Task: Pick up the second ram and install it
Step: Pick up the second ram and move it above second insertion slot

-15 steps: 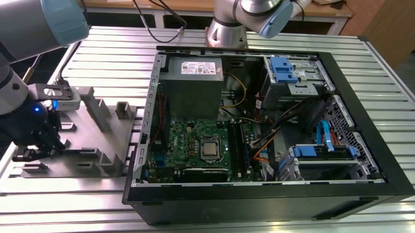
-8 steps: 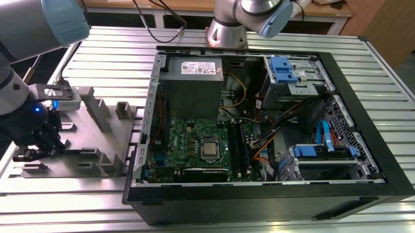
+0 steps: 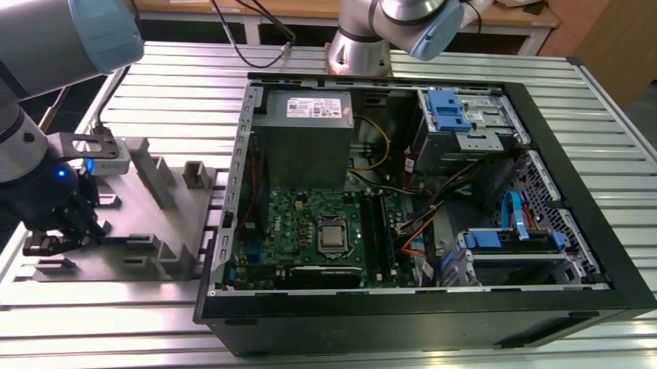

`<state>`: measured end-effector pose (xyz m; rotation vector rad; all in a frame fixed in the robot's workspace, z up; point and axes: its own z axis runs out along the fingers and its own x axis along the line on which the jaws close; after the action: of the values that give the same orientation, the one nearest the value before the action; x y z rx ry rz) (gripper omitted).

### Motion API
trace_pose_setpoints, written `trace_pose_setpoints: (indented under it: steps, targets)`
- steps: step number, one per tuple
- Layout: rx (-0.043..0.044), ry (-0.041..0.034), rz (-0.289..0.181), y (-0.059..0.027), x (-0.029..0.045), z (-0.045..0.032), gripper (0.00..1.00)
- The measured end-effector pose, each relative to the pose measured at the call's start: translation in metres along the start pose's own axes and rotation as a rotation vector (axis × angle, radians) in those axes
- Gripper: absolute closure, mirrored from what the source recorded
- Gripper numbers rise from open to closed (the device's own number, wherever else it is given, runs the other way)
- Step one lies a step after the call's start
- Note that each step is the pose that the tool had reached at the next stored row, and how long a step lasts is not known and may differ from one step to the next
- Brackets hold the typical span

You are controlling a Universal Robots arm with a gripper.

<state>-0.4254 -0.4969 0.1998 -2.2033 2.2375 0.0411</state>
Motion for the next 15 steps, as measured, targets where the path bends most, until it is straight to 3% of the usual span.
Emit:
trace_pose_setpoints:
  steps: [15]
  targets:
    - [0.0000, -0.0013, 0.000, -0.0016, 0.0000, -0.0003, 0.82]
